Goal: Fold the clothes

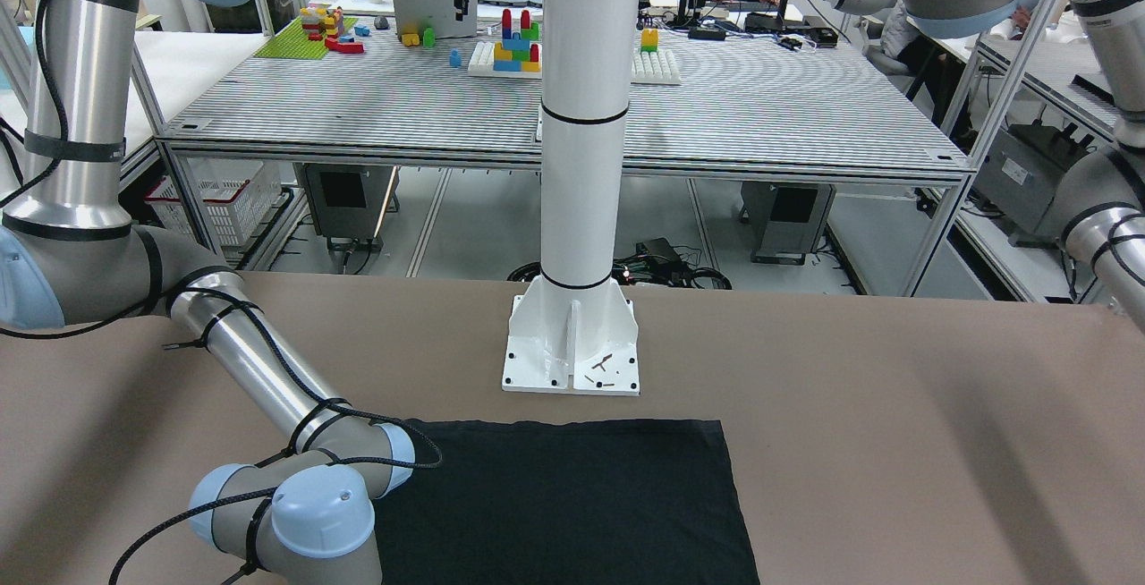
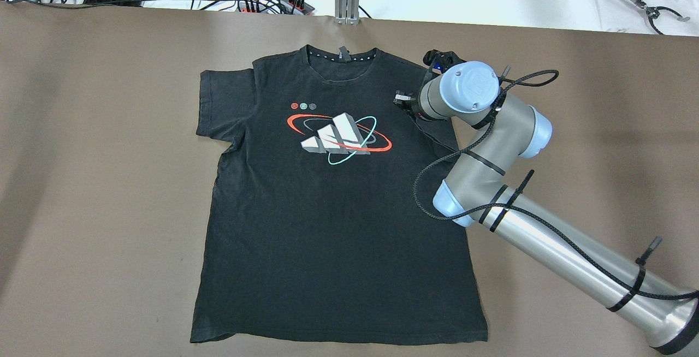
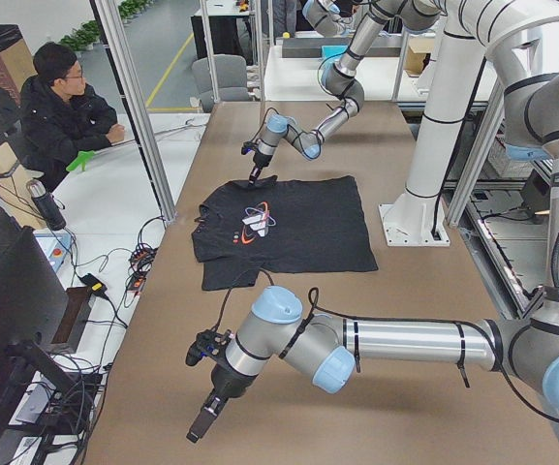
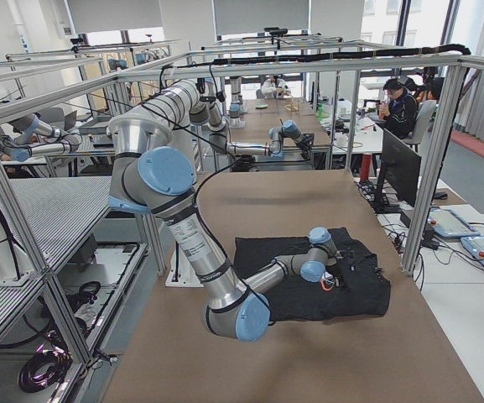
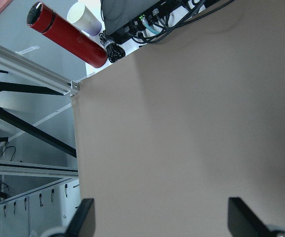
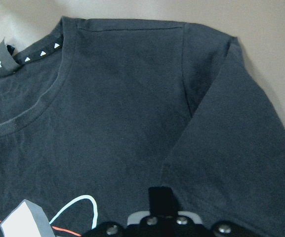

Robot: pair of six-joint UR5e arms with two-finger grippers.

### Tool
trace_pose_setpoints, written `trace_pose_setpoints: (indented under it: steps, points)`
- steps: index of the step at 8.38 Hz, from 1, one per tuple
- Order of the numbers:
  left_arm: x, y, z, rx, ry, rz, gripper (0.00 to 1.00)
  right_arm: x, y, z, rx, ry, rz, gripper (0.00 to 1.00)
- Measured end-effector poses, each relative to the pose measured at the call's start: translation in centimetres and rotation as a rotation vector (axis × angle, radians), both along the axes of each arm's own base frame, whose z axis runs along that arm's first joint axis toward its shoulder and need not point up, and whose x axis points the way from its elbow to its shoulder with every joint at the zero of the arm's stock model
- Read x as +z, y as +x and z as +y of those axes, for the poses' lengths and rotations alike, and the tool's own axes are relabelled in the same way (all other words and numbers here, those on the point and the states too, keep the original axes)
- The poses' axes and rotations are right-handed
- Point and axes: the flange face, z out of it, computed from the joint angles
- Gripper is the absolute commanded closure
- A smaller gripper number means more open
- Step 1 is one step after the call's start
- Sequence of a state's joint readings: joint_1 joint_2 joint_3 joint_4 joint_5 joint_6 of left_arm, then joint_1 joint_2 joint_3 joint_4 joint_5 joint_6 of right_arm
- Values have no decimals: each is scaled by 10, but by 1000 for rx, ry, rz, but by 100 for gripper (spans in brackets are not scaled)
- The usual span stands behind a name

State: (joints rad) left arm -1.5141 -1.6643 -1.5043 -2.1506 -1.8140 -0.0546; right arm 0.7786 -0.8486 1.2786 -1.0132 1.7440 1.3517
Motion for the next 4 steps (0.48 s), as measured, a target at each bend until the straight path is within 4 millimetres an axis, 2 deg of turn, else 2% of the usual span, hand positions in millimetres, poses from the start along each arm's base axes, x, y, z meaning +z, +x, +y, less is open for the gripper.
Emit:
trace_pose_setpoints:
  steps: [2, 4]
  points:
    - [0, 0, 0, -1, -1, 0, 5, -9, -12, -3, 8, -7, -4, 100]
    - [1, 0, 0, -1, -2, 0, 6, -10, -17, -2, 10, -8, -3, 7]
